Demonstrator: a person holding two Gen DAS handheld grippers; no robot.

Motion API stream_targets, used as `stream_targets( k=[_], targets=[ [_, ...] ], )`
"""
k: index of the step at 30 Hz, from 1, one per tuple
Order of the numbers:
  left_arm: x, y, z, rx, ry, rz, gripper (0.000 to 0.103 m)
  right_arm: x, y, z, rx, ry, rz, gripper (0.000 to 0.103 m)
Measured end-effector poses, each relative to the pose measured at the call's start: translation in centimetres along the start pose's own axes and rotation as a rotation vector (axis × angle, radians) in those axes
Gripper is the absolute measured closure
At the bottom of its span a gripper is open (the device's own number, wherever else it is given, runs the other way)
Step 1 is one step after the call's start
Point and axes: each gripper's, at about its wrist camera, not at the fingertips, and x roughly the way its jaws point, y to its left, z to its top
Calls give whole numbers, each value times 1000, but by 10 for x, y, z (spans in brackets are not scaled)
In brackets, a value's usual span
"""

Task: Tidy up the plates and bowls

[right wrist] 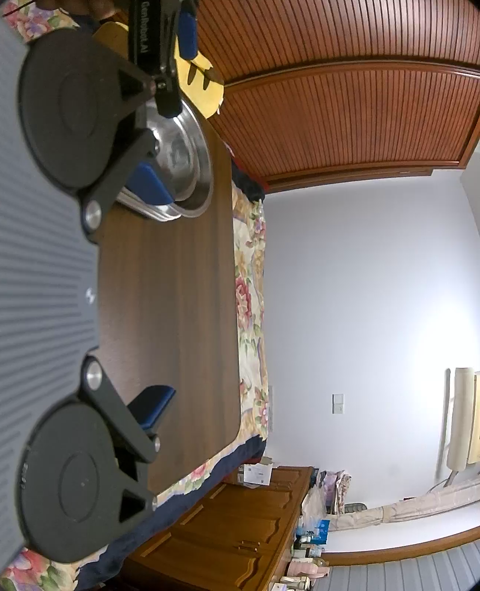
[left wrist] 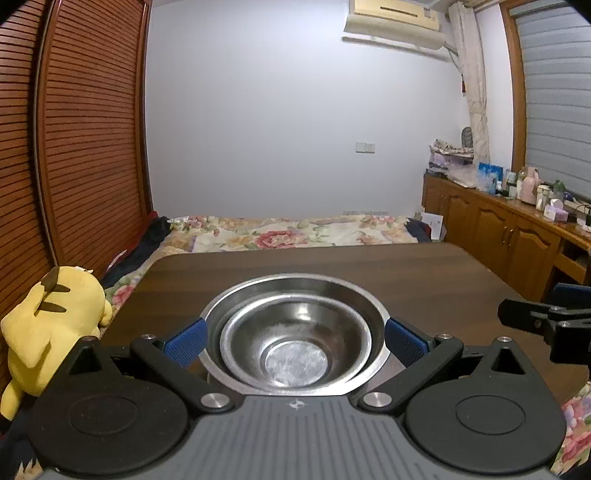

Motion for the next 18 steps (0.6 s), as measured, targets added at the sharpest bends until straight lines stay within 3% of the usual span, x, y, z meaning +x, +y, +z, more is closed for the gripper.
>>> stream_targets(
  k=[18],
  targets=[
    [9, -3, -21, 1, 42, 12, 0, 5, -7, -17, 9, 20, -22, 0]
  ],
)
